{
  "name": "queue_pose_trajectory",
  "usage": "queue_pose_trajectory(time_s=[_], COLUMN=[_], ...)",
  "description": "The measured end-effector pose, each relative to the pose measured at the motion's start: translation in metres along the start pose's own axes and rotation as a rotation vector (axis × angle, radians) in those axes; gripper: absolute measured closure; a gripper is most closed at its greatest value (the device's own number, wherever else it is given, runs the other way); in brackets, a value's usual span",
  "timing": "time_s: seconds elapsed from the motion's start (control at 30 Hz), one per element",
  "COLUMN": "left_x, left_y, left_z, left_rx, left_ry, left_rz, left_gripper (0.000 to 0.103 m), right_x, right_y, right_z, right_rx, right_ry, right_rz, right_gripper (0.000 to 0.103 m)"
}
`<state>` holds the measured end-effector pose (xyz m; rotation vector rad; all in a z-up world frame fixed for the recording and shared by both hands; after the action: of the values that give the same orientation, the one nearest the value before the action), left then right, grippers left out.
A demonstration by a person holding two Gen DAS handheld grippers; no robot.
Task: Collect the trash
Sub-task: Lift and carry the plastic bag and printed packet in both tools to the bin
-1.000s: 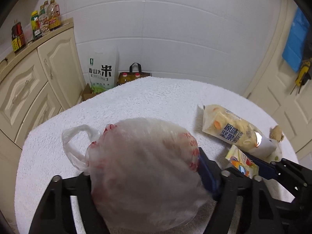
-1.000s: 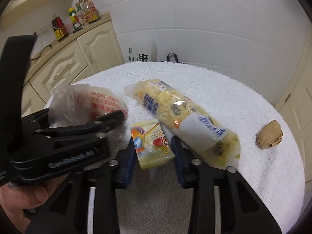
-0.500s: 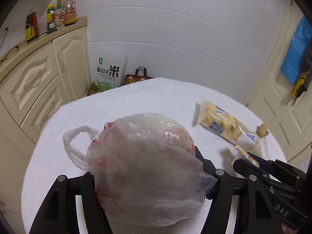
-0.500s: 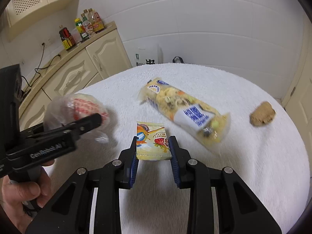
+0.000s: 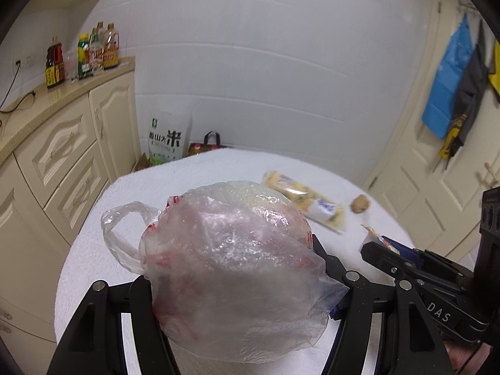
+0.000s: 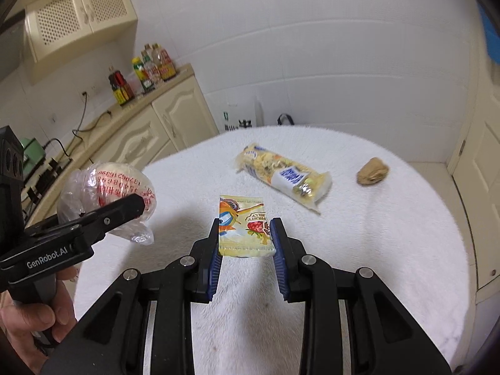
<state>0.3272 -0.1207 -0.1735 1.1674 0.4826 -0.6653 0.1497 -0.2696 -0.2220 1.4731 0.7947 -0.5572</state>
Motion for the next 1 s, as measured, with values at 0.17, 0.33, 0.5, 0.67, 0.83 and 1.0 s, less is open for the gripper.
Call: queue_pose_trajectory(time_s=[0.17,0.33,0.5,0.67,0.83,1.0], left_x=[-0.013,-0.039,-0.07,-0.089,-0.106,-0.106], left_y=[-0.012,-0.022,-0.029,-0.038,-0.053,-0.066], left_z=[0.001,0.004,0.02,0.045,0.078,0.108], left_rx=[0.032,0.065,0.095,0.136,0.186,0.242], left_ry=[-0.025,-0.057,-0.087,-0.136,-0.206,-0.271], left_rz=[0.042,0.078,0.112,0.139,0.154,0.146], left_gripper=[0.04,0.04,0.04,0.04,0.04,0.04], right_x=[-0.041,-0.079,-0.116,-0.155,-0.197,-0.234], right_y=[0.002,0.003,0.002,-0.002,-0.012,-0.029], right_z=[0.006,0.018,0.034,0.055,0.083,0.119], right_rx=[0.008,0.016,0.028,0.057,0.101,0.162], right_ry=[-0.001,-0.006,-0.029,-0.058,-0.127,-0.205], right_rz=[0.066,0.127,0.179,0.238,0.291,0.329], right_gripper=[0.074,0.074,0.074,0.074,0.074,0.074])
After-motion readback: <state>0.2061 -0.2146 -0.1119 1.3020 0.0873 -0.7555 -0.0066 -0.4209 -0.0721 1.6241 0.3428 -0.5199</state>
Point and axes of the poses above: each gripper's, at about its wrist camera, not at the fingertips, and x roughly the way its jaws point, z to its right, y to its top, the point moved 1 cm from there along x, roughly the way its jaws point, and after that the axes turned 9 degrees about -x, right-handed, at the moved point
